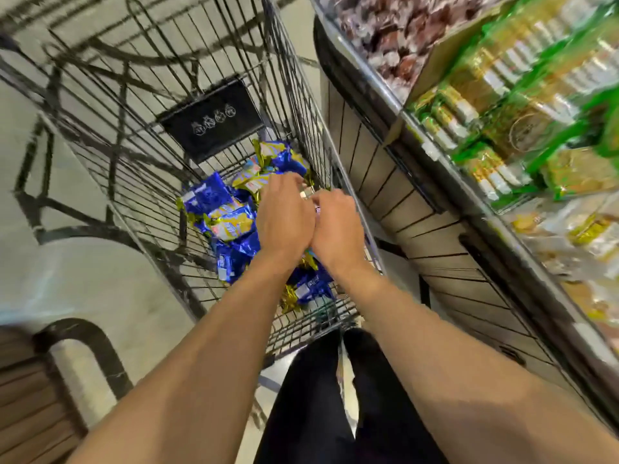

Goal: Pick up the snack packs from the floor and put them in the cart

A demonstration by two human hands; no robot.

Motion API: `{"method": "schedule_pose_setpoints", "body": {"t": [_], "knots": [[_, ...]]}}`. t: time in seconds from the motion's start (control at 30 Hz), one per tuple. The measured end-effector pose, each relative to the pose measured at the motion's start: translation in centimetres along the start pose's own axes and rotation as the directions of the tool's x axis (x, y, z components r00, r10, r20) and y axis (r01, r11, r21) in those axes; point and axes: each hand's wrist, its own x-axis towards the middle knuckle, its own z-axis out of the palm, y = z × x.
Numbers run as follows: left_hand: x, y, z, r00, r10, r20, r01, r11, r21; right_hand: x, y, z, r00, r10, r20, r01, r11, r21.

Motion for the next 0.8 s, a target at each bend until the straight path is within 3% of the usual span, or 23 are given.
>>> {"method": "schedule_pose_setpoints", "body": {"t": [0.13, 0.27, 0.47, 0.57, 0.8], "knots": [[-1.2, 0.2, -5.9, 0.981, 0.177, -0.080, -0.156, 0.964, 0.214, 0.0, -2.9, -4.3, 0.969, -0.245, 0.005, 0.239, 0.940, -0.245], [-4.0, -0.1, -10.4, 0.949, 0.315, -0.033, -0.286, 0.898, 0.335, -2.5, -3.0, -9.2, 0.945, -0.325, -0.035, 0.300, 0.904, -0.306], [-10.9, 1.2, -10.4, 0.906, 0.414, 0.095, -0.418, 0.833, 0.362, -10.7, -0.5, -13.1, 0.994, -0.053, -0.100, 0.005, 0.903, -0.430], [-14.3, 2.0, -8.0, 0.810, 0.550, 0.202, -0.586, 0.746, 0.318, -16.6, 1.9, -14.6, 0.968, 0.135, -0.212, -0.216, 0.880, -0.423], [-24.1, 6.9, -3.9, 0.583, 0.741, 0.335, -0.811, 0.555, 0.184, -30.2, 7.4, -18.3, 0.833, 0.377, -0.405, -0.518, 0.789, -0.330]]}}
